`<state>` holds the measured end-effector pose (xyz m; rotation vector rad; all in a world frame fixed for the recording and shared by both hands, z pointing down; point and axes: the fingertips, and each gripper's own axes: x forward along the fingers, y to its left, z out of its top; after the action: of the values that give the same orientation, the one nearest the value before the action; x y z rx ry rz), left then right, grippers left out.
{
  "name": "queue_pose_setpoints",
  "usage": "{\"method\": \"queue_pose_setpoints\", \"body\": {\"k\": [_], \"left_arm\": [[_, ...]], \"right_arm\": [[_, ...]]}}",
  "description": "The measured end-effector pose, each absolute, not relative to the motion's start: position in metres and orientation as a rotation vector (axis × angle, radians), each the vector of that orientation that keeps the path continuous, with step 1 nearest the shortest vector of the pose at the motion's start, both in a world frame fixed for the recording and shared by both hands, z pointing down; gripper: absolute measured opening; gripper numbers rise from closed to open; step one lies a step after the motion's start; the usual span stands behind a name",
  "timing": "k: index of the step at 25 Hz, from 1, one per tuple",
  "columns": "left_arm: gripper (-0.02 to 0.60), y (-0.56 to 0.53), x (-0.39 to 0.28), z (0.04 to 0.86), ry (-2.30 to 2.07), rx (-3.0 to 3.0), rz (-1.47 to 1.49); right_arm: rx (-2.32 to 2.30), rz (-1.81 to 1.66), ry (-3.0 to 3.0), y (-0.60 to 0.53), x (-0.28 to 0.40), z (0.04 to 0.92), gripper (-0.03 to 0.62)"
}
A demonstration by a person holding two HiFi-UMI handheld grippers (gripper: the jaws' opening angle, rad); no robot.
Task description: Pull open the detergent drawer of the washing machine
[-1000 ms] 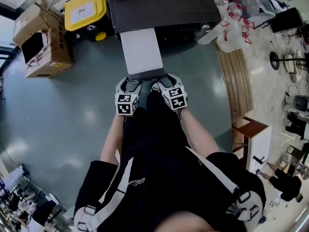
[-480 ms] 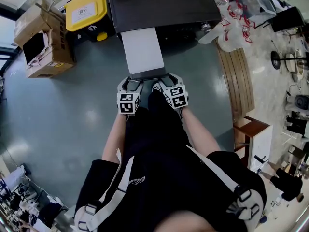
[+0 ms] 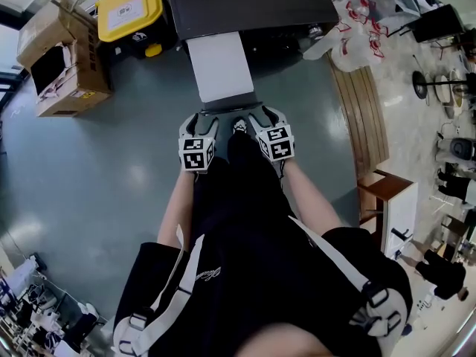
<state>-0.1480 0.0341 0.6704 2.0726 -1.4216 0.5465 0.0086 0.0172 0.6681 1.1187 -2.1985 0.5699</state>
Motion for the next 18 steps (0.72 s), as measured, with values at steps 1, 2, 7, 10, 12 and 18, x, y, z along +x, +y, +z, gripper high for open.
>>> {"method": "queue_pose_setpoints", "body": {"k": [1,2,7,10,12,18], "left_arm": [[0.276,0.038,-0.151,0.669,-1.420,2.072,0.545],[0.273,0.042,-0.154,0.667,-1.417,2.068,0.541],[0.264,0.072,-0.169,0.665,-1.376,2.053,0.534],[0.231,0.092,-0.168,0.660,-1.370,2.031,0.534],[0.154,0.100,-0.164,0.655,-1.387,2.019,0.537],[0.044,0.114,-0.137,0.643,-1.386,2.022,0.531]], "right_arm": [[1.129,0.570,-2.195,0.022,0.009,0.666,0.201],[1.137,0.571,-2.190,0.027,0.009,0.665,0.196],[1.130,0.609,-2.145,0.071,0.002,0.669,0.178],[1.101,0.616,-2.126,0.095,0.003,0.666,0.158],[1.081,0.596,-2.121,0.105,0.006,0.661,0.117],[0.962,0.566,-2.164,0.113,0.001,0.643,0.009]]}}
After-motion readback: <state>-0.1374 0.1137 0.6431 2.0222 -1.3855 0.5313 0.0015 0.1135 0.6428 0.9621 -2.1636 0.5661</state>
